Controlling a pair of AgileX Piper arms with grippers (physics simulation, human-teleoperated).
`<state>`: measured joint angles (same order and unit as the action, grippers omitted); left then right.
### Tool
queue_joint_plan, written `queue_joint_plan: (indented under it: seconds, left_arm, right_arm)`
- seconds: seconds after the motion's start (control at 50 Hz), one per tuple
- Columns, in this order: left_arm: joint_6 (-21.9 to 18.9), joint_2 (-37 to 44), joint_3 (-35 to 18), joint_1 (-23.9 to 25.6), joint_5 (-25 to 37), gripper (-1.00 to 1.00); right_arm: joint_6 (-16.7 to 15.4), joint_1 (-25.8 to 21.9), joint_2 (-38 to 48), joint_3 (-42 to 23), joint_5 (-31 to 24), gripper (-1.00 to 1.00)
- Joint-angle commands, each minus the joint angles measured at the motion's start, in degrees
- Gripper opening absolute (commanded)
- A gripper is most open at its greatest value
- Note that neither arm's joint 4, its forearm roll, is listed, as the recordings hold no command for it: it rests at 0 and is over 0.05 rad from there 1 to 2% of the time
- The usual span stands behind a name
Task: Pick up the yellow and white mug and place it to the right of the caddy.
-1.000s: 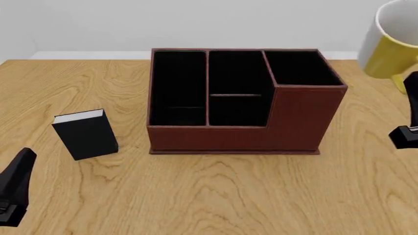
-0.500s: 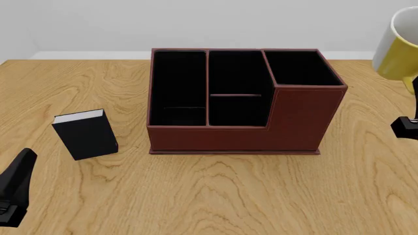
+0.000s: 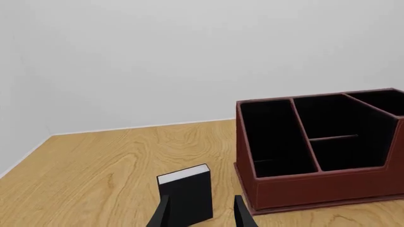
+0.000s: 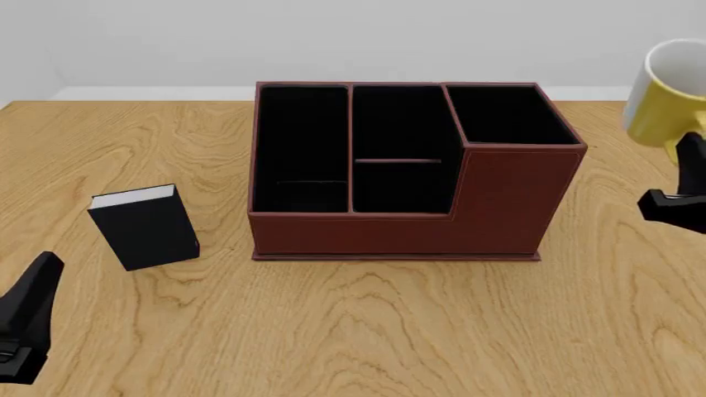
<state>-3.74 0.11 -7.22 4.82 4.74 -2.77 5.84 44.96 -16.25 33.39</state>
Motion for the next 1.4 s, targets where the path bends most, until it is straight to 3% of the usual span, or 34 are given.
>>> queue_joint_plan:
  seconds: [0.02, 0.24, 0.56, 0.86, 1.4]
  left_arm:
    - [-0.08, -0.02, 0.1, -0.2, 0.02, 1.0]
    - [0.01, -0.05, 0.04, -0.38, 0.1, 1.0]
    - [-0.09, -0.07, -0.03, -0.49, 0.19, 1.0]
    - [-0.25, -0.06, -0.29, -0.22, 0.48, 1.0]
    - [-0.45, -0.08, 0.44, -0.41, -0.03, 1.0]
  right_arm:
    - [1.09, 1.96, 3.78, 0.22, 3.31, -1.0]
    - [1.37, 1.98, 6.81, 1.06, 5.75, -1.0]
    - [1.65, 0.9, 18.89, 4.57, 17.06, -1.0]
    - [2.41, 1.45, 18.78, 5.26, 17.47, -1.0]
    - [3.42, 2.36, 30.23, 7.37, 27.87, -1.0]
